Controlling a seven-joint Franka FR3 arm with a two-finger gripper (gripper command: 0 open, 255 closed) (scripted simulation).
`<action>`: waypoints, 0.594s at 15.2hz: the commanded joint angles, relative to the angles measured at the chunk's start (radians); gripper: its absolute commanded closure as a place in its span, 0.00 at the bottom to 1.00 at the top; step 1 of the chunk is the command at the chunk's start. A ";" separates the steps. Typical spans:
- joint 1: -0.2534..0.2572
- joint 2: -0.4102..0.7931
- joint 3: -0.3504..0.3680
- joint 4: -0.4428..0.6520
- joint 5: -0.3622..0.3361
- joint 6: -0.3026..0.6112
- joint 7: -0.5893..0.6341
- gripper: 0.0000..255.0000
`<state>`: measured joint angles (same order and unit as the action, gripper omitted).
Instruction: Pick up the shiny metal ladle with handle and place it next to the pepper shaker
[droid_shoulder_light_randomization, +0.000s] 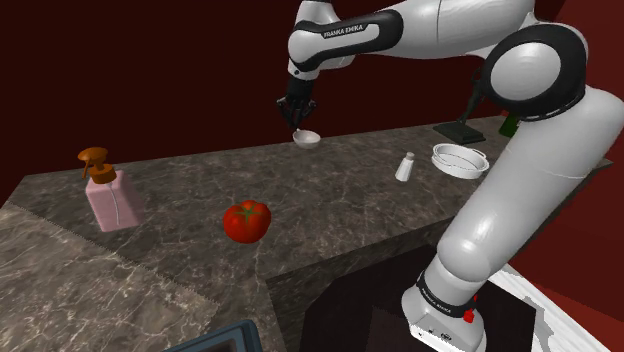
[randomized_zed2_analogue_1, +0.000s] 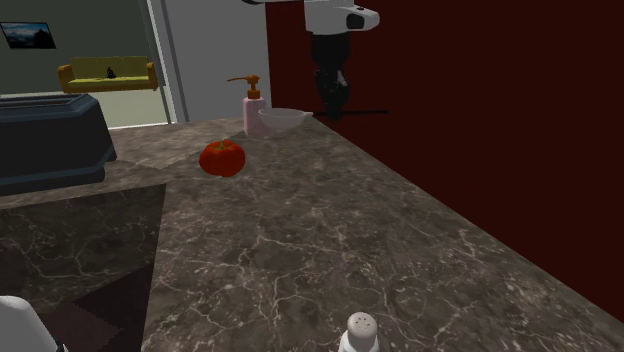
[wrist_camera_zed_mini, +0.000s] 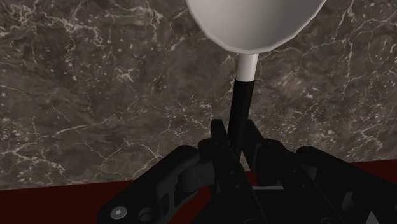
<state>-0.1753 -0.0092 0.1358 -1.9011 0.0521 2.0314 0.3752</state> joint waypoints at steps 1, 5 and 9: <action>-0.020 -0.032 -0.021 -0.037 0.011 0.003 -0.047 1.00; -0.063 -0.078 -0.071 -0.089 0.026 0.003 -0.146 1.00; -0.105 -0.109 -0.125 -0.122 0.035 -0.002 -0.245 1.00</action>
<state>-0.2681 -0.1138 0.0263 -2.0201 0.0847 2.0326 0.1596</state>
